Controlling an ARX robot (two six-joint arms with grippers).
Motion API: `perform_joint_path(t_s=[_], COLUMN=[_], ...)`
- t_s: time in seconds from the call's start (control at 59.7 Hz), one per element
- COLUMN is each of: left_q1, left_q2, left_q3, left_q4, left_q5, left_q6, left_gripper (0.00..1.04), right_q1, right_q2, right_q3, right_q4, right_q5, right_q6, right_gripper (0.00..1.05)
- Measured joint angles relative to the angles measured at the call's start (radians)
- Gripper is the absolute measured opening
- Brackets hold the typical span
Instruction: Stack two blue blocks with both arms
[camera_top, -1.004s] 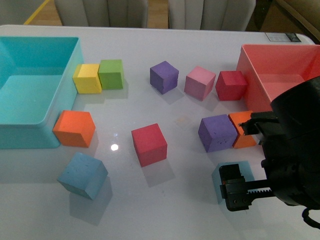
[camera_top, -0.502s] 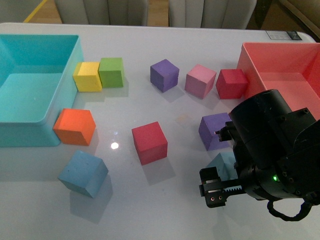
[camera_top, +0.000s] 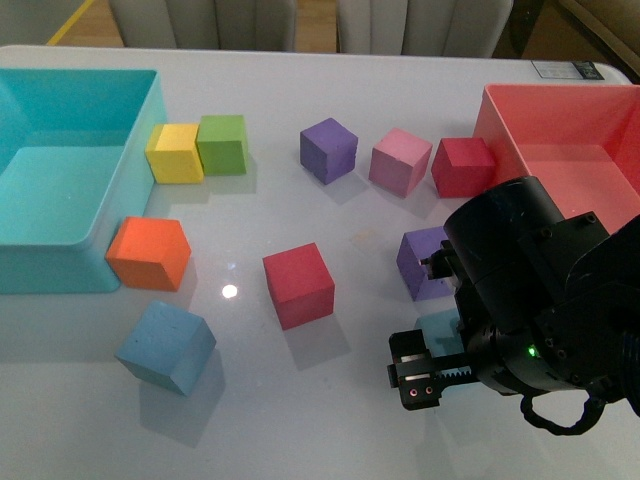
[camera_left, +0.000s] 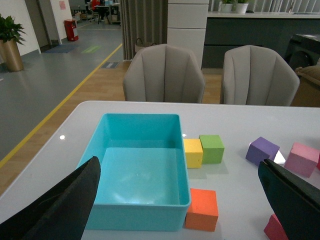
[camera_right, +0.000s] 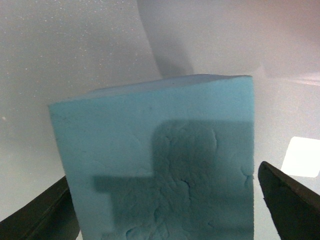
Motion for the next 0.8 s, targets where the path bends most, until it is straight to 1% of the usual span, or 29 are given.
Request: perform_joint_path(t_s=[0.033,0.117,0.201,0.268,0.385,0.569,0.67,0.804], left_q1=[0.000,0.000,0.000,0.000,0.000,0.000,0.000,0.000], left_q2=[0.000,0.000,0.000,0.000,0.000,0.000,0.000,0.000], left_q3=[0.000,0.000,0.000,0.000,0.000,0.000,0.000,0.000], left_q4=[0.000,0.000,0.000,0.000,0.000,0.000,0.000,0.000], left_q5=[0.000,0.000,0.000,0.000,0.000,0.000,0.000,0.000], left_q6=[0.000,0.000,0.000,0.000,0.000,0.000,0.000,0.000], left_gripper=[0.96,0.96,0.96,0.96,0.96,0.96,0.96,0.96], right_q1=[0.000,0.004,0.006,0.006,0.005,0.003,0.014,0.027], right_q2=[0.000,0.000,-0.011,-0.029,-0.082,-0.224,-0.298,-0.272], right_q3=[0.000,-0.001,-0.012,-0.026,-0.058,-0.088,-0.017,0.119], right_q4=[0.000,0.002,0.011,0.023,0.037,0.013,-0.056,-0.125], right_q5=[0.001,0.002,0.001,-0.008,-0.013,-0.038,-0.048,-0.052], right_q6=[0.000,0.000,-0.001,-0.004,-0.027,-0.058,-0.060,-0.060], right_gripper=[0.82,0.68,0.56,0.52,0.47,0.43,0.42,0.41])
